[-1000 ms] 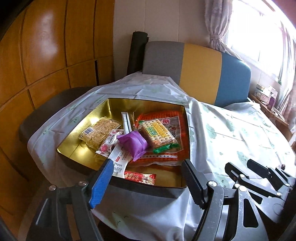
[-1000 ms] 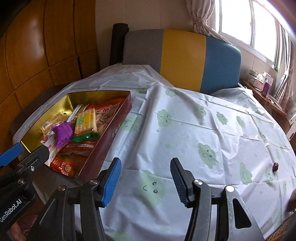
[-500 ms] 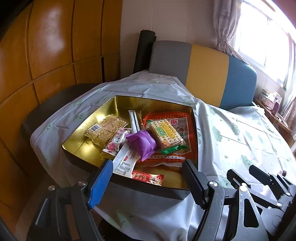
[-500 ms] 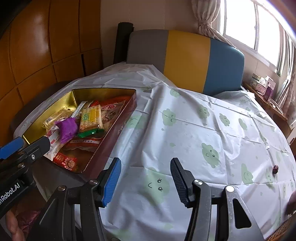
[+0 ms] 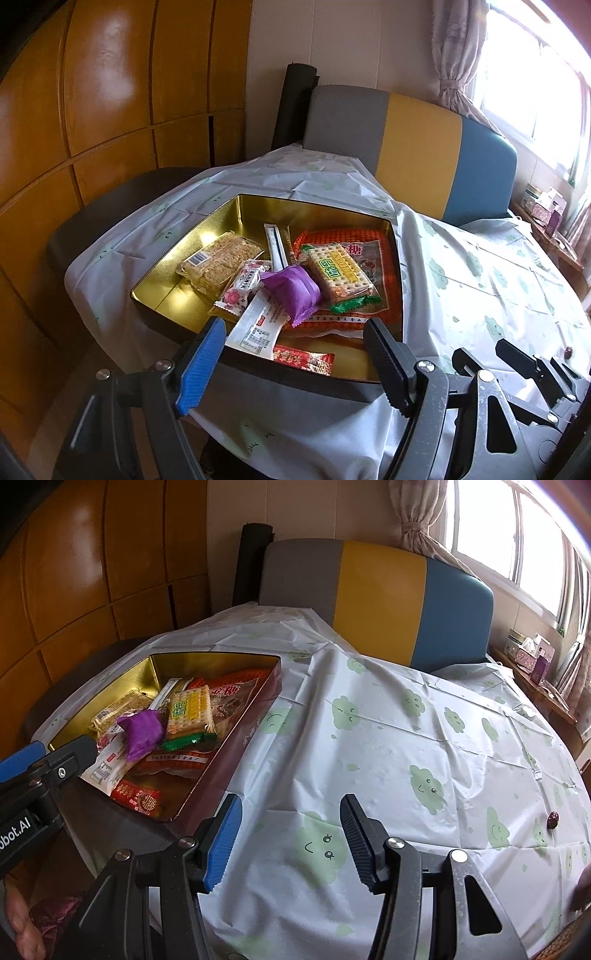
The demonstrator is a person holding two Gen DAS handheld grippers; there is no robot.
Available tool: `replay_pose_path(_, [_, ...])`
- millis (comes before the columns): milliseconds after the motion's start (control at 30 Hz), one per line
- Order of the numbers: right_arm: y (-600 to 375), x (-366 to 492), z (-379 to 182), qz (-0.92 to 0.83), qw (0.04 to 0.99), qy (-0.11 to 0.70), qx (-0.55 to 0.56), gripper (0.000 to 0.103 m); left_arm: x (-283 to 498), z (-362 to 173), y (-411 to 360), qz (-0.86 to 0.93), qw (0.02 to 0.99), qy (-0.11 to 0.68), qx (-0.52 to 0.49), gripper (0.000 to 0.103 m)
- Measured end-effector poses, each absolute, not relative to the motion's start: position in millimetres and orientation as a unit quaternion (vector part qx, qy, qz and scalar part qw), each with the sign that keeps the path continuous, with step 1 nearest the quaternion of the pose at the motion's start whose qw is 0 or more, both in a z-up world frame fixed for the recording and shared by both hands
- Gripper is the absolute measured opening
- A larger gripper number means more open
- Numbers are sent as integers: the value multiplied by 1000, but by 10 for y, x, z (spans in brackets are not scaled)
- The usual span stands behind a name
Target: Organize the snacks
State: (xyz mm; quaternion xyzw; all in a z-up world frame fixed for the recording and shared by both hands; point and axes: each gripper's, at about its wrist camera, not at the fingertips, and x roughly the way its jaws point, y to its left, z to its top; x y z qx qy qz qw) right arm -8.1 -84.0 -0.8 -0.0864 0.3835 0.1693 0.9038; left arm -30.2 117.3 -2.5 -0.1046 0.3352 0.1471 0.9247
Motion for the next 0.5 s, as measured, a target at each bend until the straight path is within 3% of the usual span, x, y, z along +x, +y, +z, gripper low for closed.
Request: replay_pose_path(500, [-843,-90,-33,171,904,383,-85,56,-302,-29,1172,146,924,339,-97,78])
